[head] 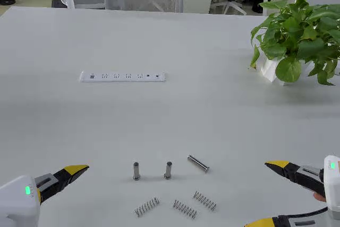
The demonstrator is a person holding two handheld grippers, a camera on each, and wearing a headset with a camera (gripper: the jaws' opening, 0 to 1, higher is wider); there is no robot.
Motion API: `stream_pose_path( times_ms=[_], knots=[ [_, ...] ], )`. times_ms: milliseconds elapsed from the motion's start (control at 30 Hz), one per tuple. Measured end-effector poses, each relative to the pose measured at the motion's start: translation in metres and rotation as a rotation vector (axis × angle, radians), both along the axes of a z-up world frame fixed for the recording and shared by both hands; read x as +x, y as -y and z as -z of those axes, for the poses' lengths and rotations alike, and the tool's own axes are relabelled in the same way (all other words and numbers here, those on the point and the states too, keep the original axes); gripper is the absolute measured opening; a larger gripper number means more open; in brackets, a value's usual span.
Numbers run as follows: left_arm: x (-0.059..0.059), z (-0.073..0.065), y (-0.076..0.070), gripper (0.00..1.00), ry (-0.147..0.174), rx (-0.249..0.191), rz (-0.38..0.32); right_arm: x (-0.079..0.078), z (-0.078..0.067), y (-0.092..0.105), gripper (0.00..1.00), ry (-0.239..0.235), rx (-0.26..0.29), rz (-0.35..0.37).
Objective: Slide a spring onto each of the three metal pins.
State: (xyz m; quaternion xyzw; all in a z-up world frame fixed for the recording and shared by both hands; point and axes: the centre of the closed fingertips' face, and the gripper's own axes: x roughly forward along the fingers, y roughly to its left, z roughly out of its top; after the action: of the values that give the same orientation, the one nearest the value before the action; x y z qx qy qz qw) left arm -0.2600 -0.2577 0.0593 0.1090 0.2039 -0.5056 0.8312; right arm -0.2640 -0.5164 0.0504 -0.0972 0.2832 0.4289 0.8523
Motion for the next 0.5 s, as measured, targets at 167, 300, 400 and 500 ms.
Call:
stream_pose_path(
  times_ms=[167,300,400,500],
  knots=[
    [-0.0003,0.0011,0.0002,0.99,-0.001,0.001,0.0,-0.0003,0.0003,-0.0017,0.94,0.0,0.001,-0.003],
    [-0.0007,0.0012,0.0007,0.99,-0.004,-0.002,-0.001,-0.0006,0.0006,-0.0032,0.94,-0.002,0.003,-0.006],
    [-0.0011,0.0014,0.0008,0.99,-0.005,-0.004,-0.002,-0.0001,0.0002,-0.0037,0.94,-0.002,0.004,-0.008],
    [-0.0017,0.0023,0.0006,0.99,-0.007,-0.002,-0.001,0.001,-0.0008,-0.004,0.94,0.0,0.004,-0.008]
  ],
)
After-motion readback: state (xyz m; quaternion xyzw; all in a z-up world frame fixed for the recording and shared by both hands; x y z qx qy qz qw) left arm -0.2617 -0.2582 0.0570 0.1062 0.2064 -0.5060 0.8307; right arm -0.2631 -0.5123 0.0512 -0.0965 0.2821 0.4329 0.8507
